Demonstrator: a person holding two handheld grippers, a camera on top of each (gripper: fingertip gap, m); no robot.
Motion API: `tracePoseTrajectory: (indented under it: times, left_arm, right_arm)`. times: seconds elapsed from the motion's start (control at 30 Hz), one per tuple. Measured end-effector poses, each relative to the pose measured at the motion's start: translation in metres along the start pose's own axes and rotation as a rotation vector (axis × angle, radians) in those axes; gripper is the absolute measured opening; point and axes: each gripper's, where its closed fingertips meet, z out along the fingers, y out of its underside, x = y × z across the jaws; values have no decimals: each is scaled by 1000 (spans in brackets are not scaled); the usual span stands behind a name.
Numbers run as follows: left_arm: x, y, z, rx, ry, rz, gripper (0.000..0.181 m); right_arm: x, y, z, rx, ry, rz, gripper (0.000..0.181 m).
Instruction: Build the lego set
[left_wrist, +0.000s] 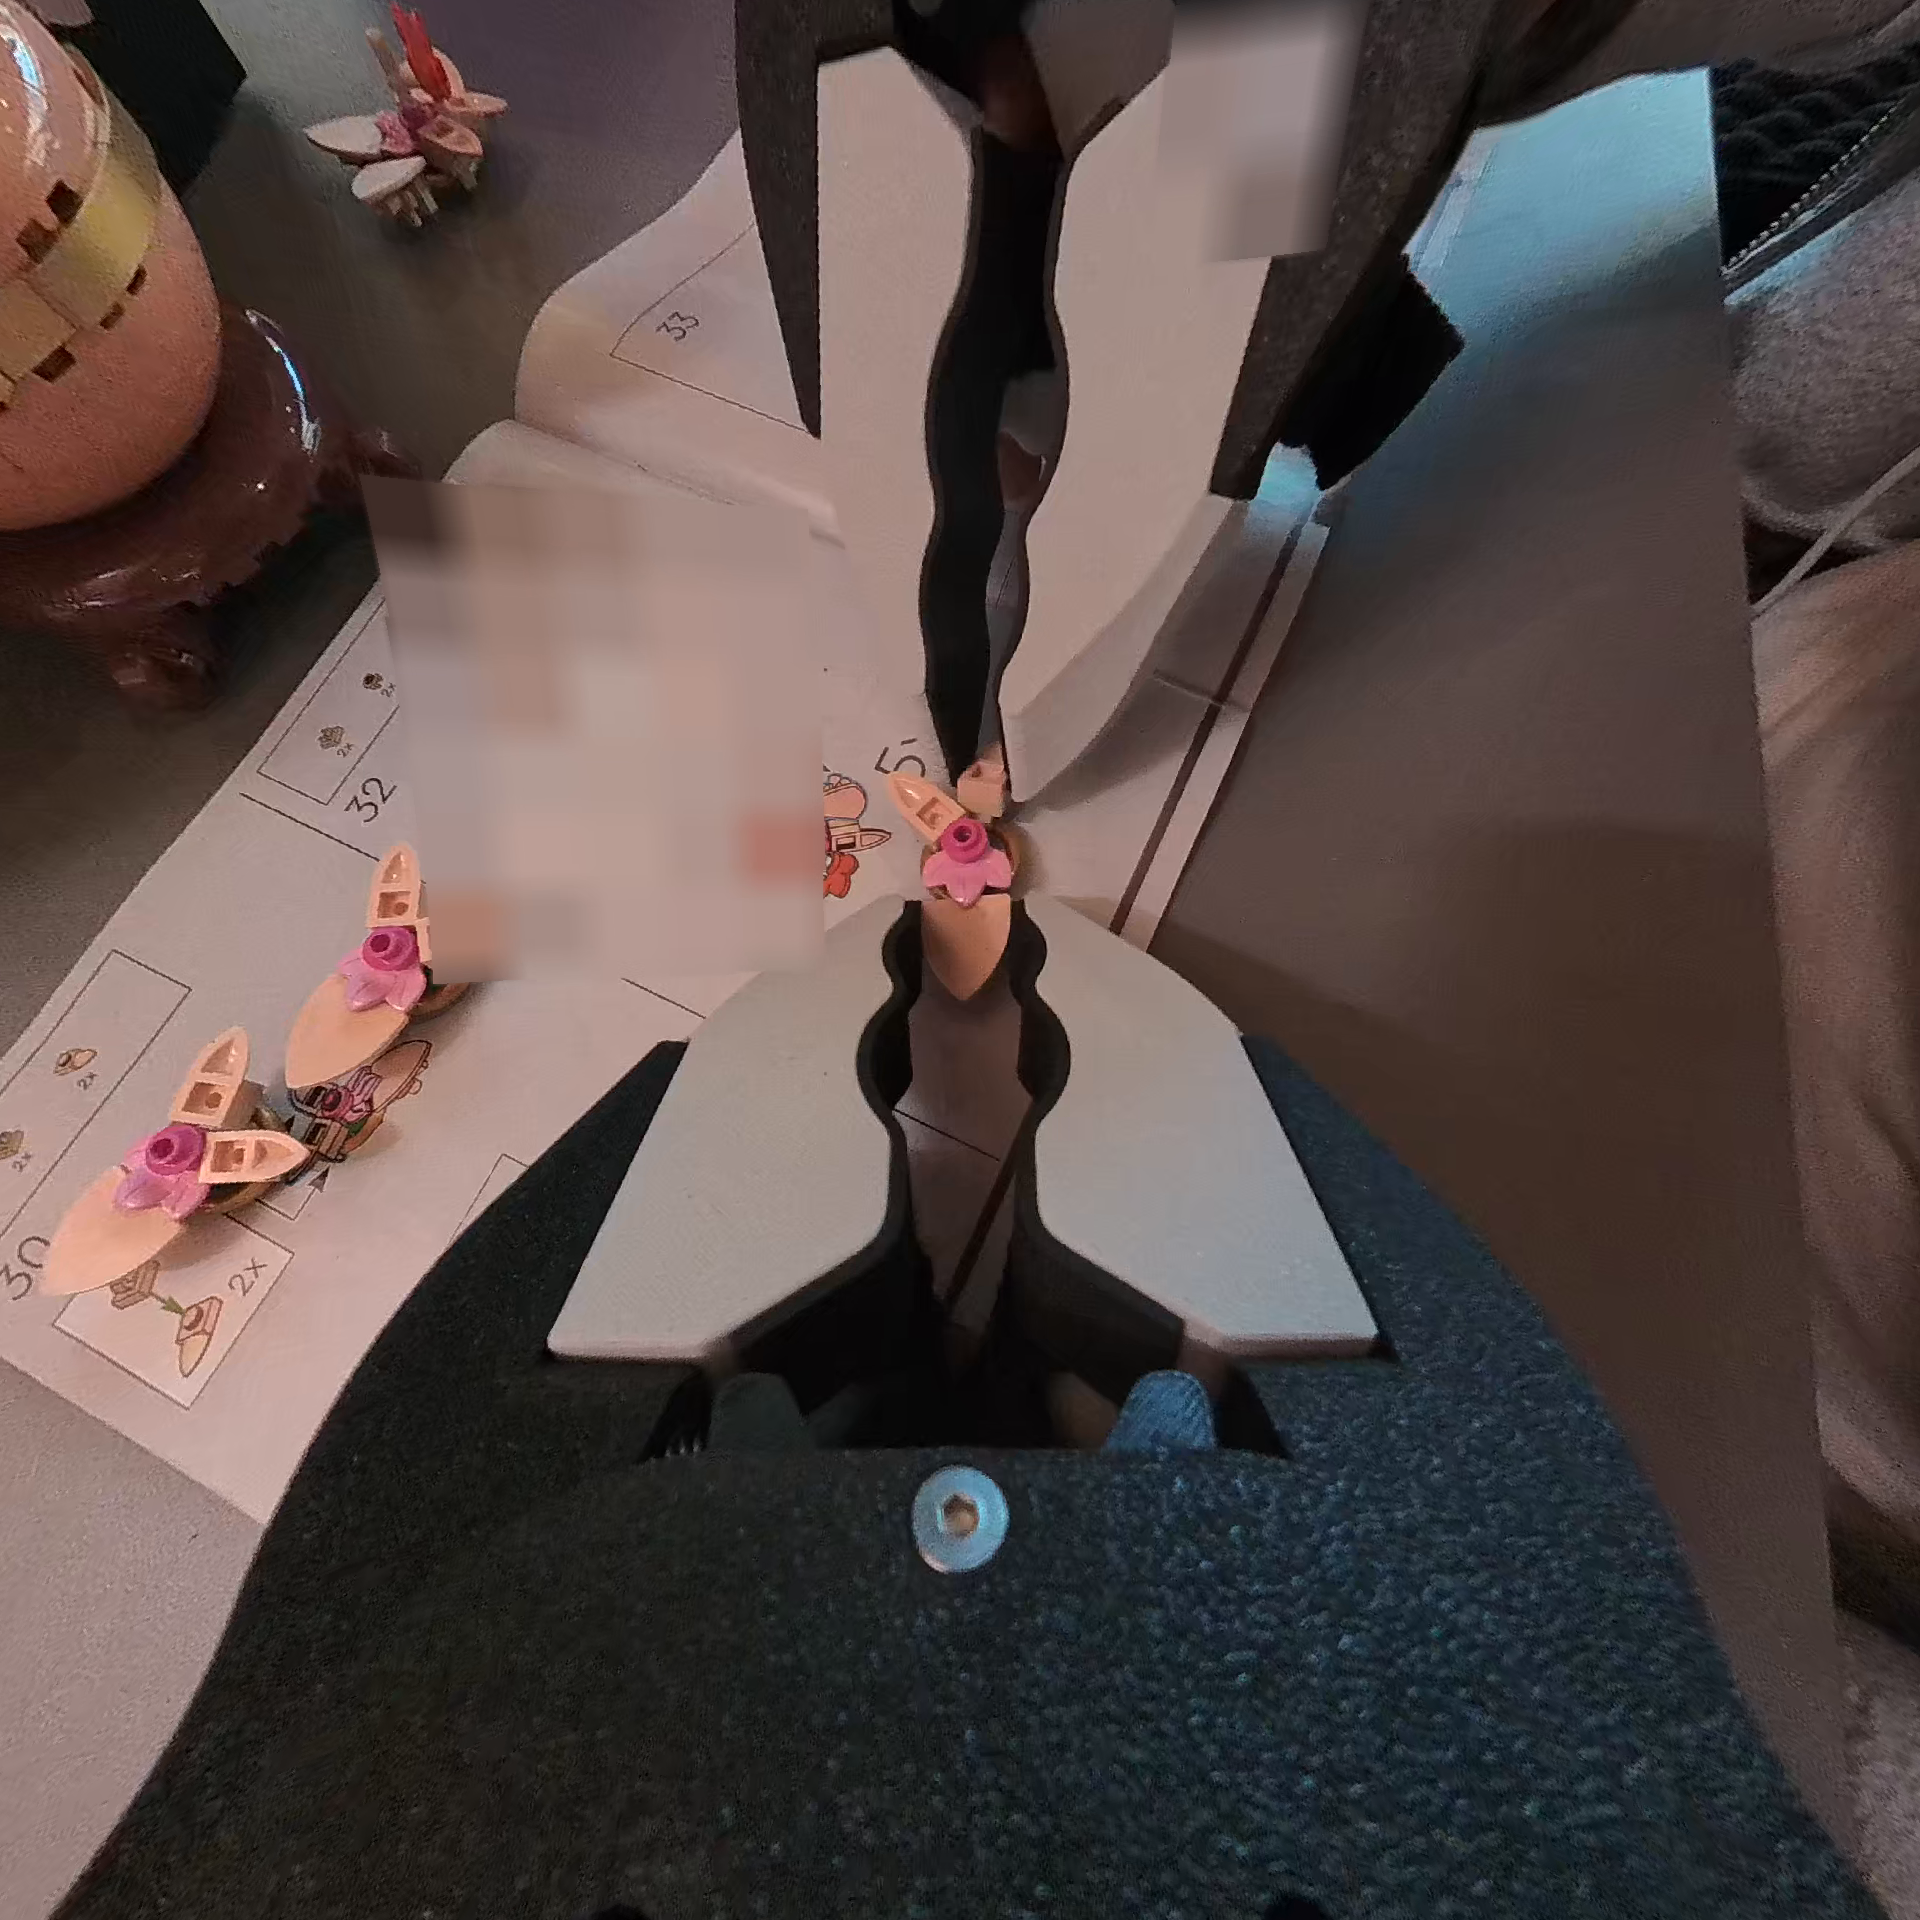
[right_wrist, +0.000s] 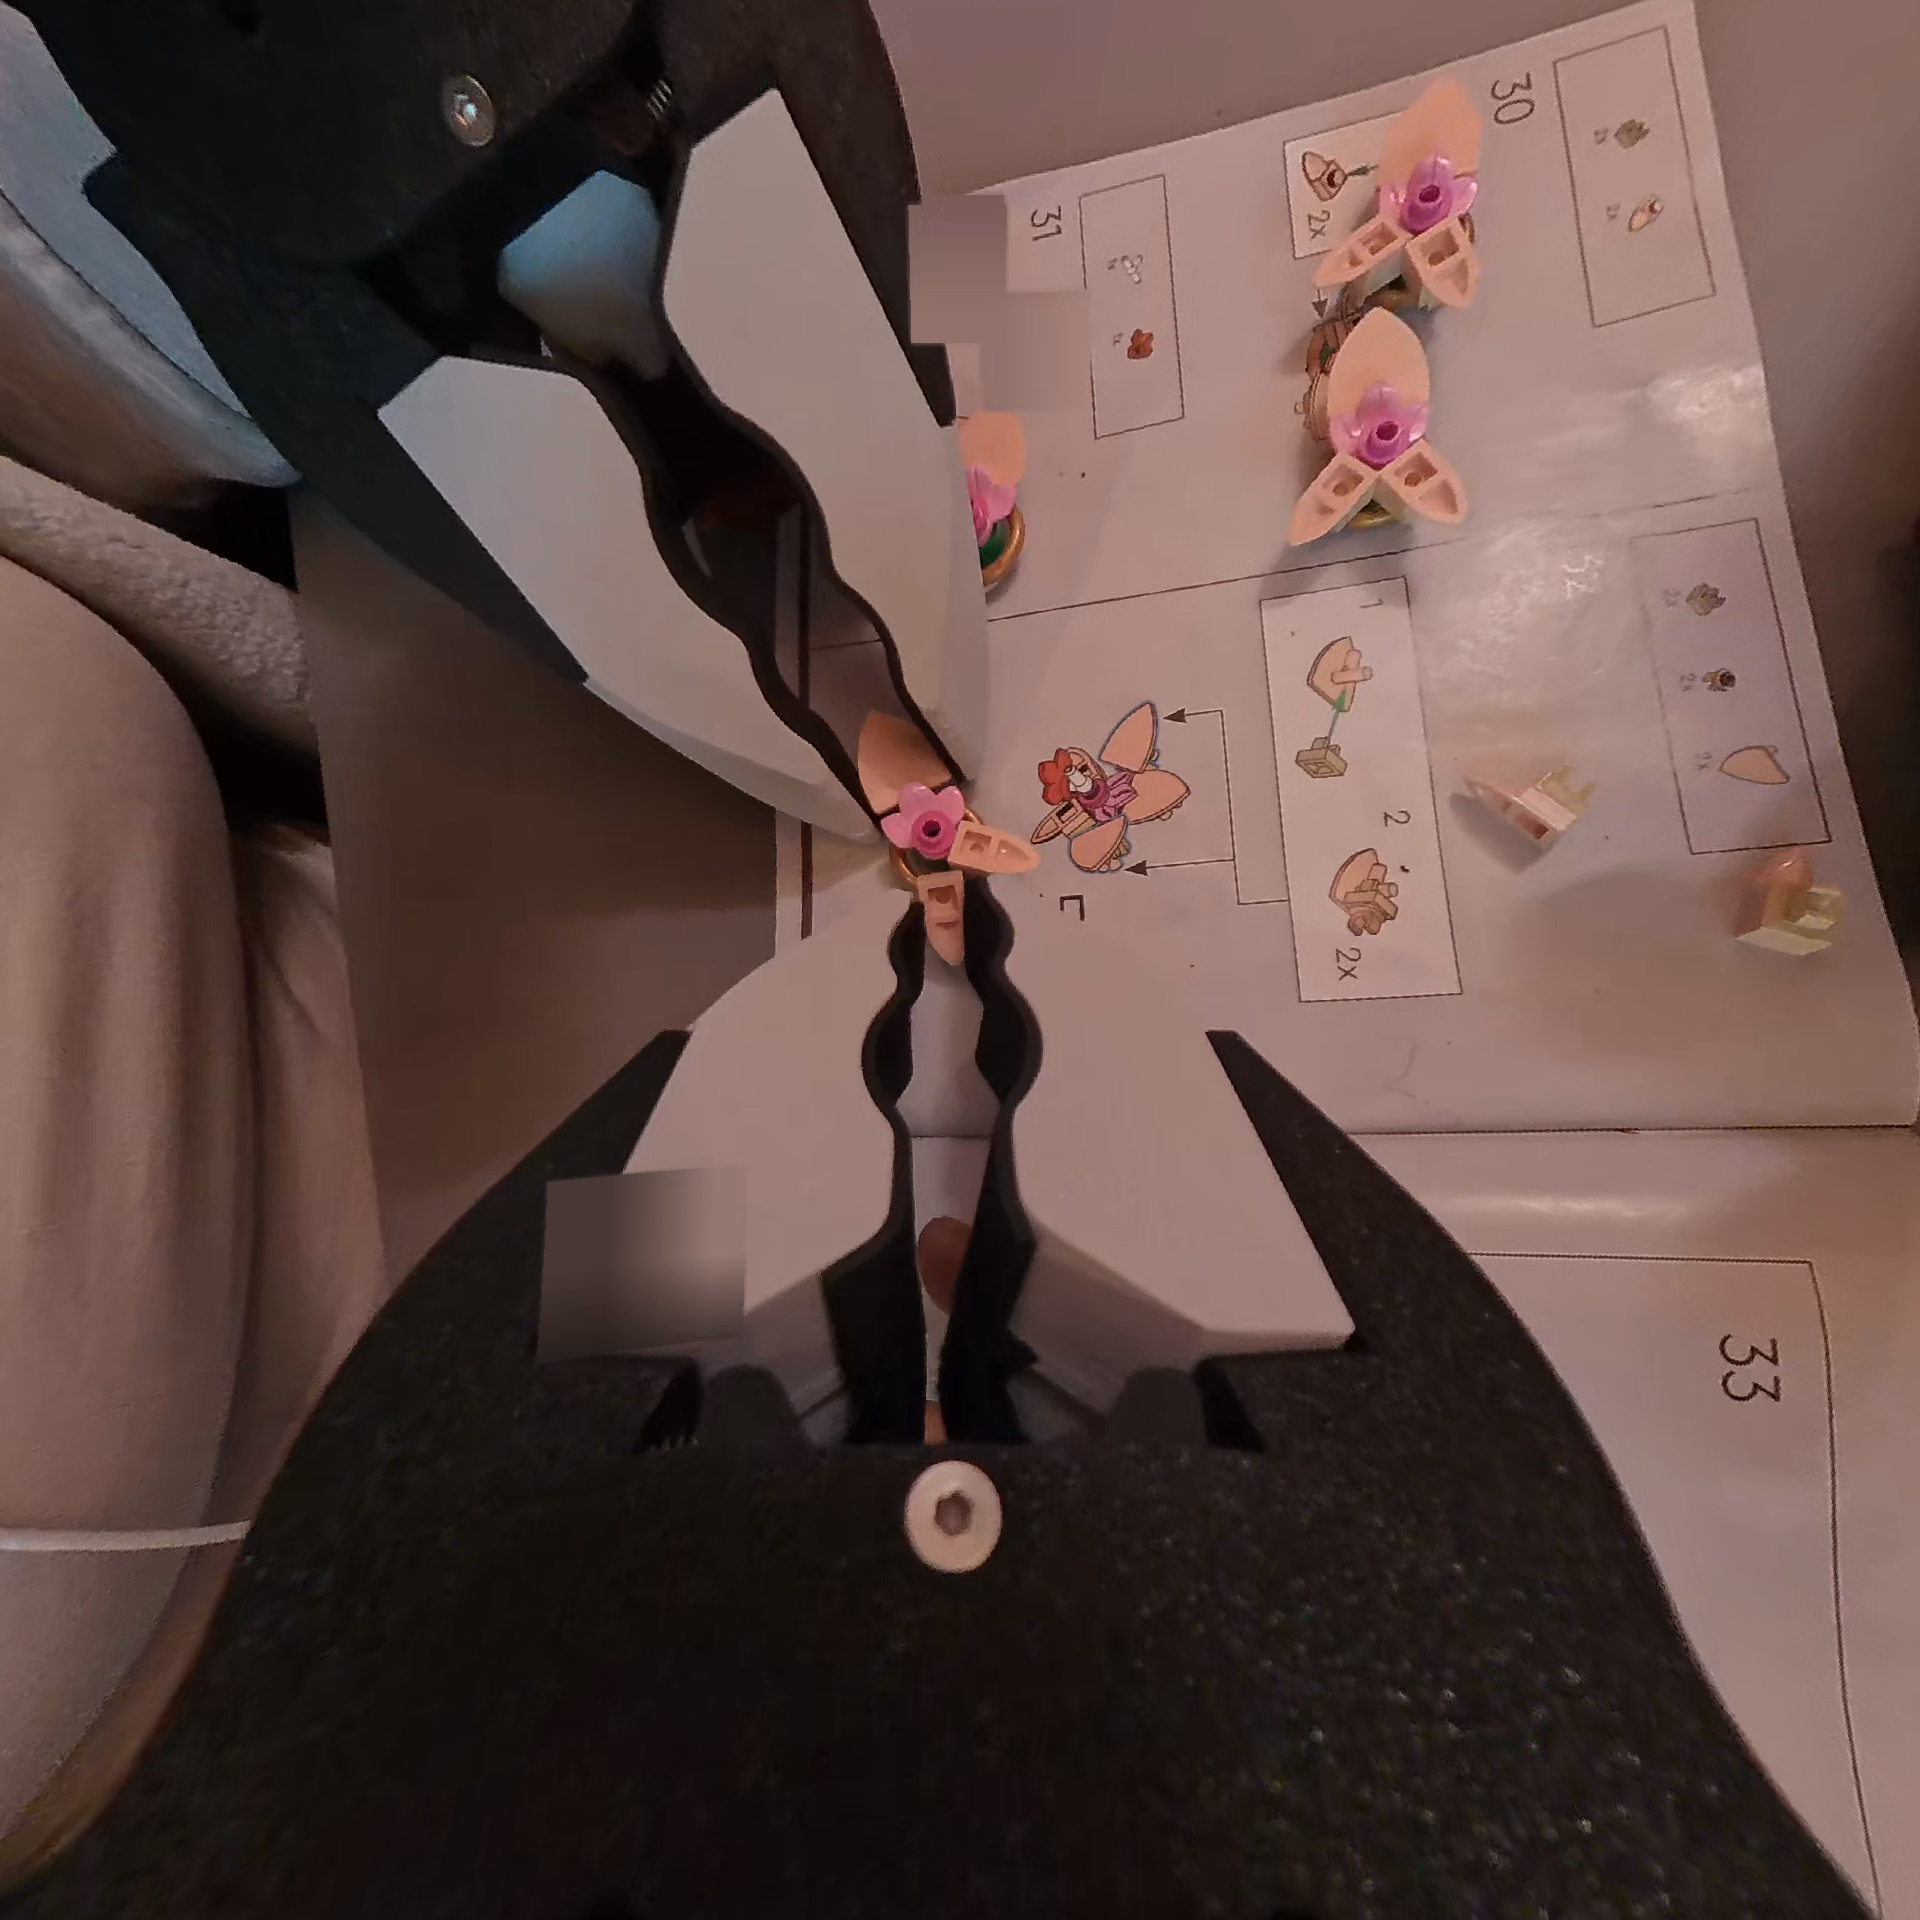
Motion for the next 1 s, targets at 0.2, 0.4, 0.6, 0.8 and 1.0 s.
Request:
tracePoseTrajectory:
  times: [0.2, 0.4, 0.6, 0.8, 1.0]
  left_arm:
    - [0, 0, 0, -1, -5, -1, 15]
    - [1, 0, 0, -1, -5, 0, 15]
    - [1, 0, 0, 0, 0, -2, 15]
    - [1, 0, 0, 0, 1, -3, 15]
    - [1, 0, 0, 0, 6, -9, 15]
  right_arm:
    - [0, 0, 0, -59, 58, -19, 7]
    - [0, 0, 0, -102, 120, -43, 7]
    - [0, 1, 1, -118, 142, -44, 7]
    - [0, 1, 2, -138, 145, -54, 7]
    - [0, 1, 3, -154, 147, -56, 7]
